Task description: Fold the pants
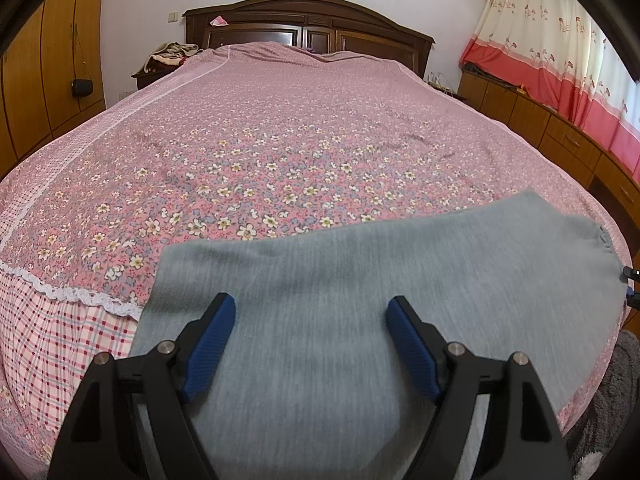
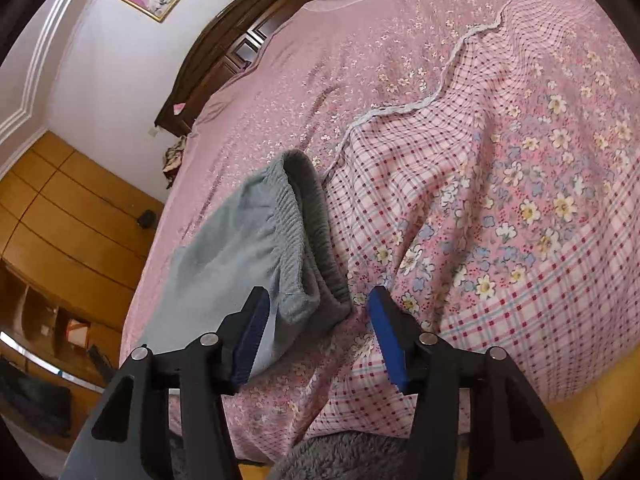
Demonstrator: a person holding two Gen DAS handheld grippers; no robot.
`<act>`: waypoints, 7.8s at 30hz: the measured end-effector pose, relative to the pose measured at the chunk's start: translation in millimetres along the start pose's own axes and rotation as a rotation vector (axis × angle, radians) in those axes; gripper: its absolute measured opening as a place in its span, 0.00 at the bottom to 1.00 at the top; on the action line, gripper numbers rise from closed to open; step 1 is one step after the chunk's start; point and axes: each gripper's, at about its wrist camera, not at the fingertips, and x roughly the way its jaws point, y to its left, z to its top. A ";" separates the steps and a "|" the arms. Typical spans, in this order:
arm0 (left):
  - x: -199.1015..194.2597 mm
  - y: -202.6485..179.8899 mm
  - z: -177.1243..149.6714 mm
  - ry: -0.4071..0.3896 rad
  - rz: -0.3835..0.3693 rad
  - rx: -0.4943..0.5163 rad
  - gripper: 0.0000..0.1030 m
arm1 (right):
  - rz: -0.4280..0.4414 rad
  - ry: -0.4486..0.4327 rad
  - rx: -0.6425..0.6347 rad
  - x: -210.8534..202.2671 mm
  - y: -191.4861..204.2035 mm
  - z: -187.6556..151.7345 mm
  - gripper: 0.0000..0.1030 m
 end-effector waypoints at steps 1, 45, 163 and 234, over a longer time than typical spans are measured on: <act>-0.7 0.3 0.3 0.001 -0.001 -0.002 0.80 | -0.001 0.000 -0.003 0.2 1.6 0.9 0.52; -5.2 80.1 44.1 0.150 -0.136 0.099 0.12 | -0.184 0.052 -0.355 24.5 77.1 13.5 0.56; 74.5 11.5 59.2 0.047 -0.348 -0.119 0.40 | -0.044 0.820 -0.824 393.1 321.9 108.8 0.43; 0.8 122.1 70.7 -0.121 -0.192 -0.349 0.41 | -0.175 -0.127 -2.230 375.5 463.4 -164.0 0.06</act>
